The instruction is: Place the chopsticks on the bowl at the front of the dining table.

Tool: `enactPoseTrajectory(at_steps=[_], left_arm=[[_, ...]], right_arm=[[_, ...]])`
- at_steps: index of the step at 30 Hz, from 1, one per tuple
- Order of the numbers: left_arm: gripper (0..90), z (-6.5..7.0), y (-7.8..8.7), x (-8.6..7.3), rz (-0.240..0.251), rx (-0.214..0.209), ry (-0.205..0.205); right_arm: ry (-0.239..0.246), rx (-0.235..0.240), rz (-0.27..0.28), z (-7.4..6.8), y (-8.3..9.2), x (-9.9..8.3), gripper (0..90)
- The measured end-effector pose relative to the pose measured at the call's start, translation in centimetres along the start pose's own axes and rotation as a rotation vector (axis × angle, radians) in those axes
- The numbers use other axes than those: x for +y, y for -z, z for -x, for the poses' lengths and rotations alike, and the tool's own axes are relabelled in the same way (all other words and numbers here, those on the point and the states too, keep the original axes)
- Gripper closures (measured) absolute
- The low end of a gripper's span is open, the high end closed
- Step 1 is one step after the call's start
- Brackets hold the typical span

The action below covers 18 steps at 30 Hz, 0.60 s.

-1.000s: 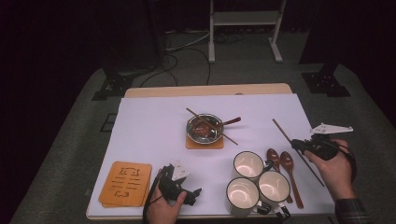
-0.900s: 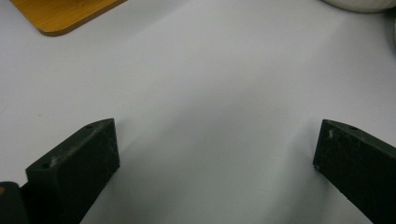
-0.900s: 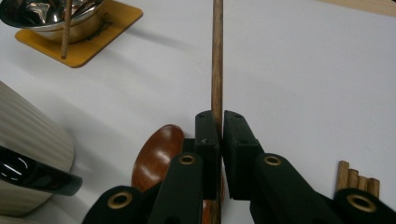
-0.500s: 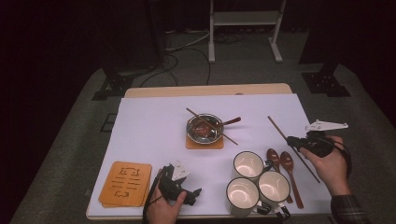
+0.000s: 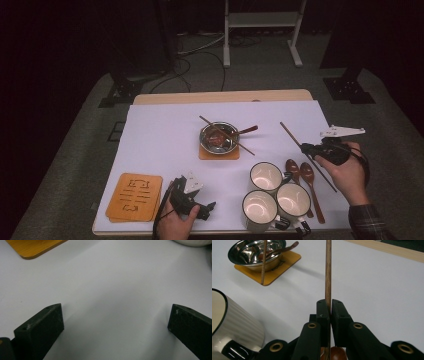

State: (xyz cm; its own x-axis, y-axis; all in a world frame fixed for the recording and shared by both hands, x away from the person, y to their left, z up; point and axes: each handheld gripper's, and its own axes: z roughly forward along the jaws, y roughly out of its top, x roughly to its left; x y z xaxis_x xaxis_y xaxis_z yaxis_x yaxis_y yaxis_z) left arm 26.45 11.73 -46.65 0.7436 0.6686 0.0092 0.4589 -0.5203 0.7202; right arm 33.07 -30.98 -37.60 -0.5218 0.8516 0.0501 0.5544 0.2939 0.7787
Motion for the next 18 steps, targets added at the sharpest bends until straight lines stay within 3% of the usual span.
enactPoseTrajectory(at_steps=[18], left_arm=[[0.0,0.0,0.0,0.0,0.0,0.0,-0.001]], right_arm=[[0.028,0.025,0.016,-1.1,-0.7,1.6,84.2]])
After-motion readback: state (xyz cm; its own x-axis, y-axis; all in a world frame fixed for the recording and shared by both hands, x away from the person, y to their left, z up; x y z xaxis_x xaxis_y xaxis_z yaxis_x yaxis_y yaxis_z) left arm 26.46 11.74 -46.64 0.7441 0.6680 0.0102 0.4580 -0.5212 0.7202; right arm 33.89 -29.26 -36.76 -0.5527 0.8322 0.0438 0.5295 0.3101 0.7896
